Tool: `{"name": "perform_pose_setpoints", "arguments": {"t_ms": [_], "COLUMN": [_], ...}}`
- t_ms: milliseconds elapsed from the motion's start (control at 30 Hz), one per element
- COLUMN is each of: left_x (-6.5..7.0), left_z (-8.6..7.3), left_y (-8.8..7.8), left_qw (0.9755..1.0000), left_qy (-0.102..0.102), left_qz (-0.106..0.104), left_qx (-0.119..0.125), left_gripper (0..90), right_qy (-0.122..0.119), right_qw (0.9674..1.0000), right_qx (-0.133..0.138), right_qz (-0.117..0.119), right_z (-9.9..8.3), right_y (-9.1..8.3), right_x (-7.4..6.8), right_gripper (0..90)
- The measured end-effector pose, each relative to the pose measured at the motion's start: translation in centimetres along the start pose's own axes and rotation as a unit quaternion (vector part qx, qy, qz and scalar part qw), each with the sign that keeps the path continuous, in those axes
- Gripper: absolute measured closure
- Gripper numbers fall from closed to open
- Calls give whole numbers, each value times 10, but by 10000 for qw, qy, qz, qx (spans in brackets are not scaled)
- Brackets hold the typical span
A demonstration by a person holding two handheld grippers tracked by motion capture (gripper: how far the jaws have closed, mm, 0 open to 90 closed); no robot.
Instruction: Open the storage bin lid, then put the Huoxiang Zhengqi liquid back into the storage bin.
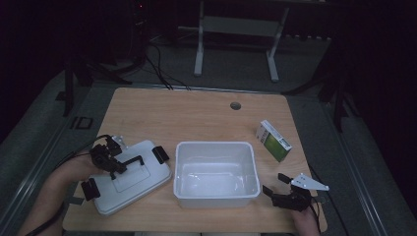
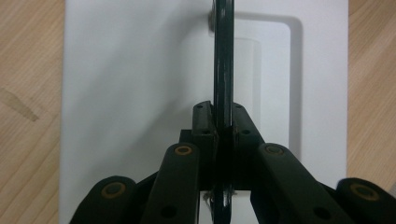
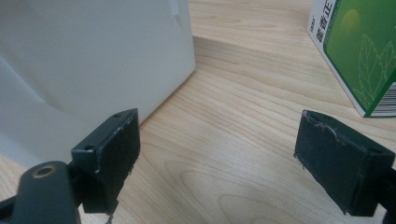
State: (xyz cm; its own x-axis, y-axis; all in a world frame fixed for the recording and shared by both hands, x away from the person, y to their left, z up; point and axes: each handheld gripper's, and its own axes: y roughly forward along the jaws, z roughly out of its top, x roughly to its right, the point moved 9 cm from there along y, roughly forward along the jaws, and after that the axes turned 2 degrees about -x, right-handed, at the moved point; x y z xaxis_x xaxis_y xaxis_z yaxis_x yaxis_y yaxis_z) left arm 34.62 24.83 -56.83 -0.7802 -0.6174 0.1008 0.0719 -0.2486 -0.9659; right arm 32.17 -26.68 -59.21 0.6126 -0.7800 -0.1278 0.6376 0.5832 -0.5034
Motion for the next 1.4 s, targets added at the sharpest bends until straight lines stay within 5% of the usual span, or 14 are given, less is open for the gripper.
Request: {"name": "perform_pose_setpoints", "arguments": {"t_ms": [367, 600, 767, 1133, 1200, 1400], "left_x": [-2, -5, -5, 0, 0, 1], "left_z": [4, 12, 12, 12, 12, 11], "left_y": [6, -2, -4, -6, -7, -9], "left_qw": [10000, 9993, 9993, 9995, 9995, 9995], "left_qy": [-22, -324, -270, -154, -186, -220], "left_qz": [47, 153, 246, 224, 200, 190], "left_qx": [-72, 48, 52, 168, 172, 124], "left_gripper": [826, 479, 404, 389, 389, 383], "right_qy": [39, 125, 185, 469, 497, 423], "right_qw": [10000, 9999, 9997, 9982, 9978, 9977], "right_qx": [66, 90, 103, -279, -420, -398], "right_qz": [-34, -61, -106, -242, -137, -359], "right_z": [2, 3, 5, 10, 12, 28], "right_y": [-3, -7, -11, -29, -33, -44], "right_x": [2, 5, 8, 24, 27, 41], "right_gripper": [138, 139, 136, 119, 211, 243]}}
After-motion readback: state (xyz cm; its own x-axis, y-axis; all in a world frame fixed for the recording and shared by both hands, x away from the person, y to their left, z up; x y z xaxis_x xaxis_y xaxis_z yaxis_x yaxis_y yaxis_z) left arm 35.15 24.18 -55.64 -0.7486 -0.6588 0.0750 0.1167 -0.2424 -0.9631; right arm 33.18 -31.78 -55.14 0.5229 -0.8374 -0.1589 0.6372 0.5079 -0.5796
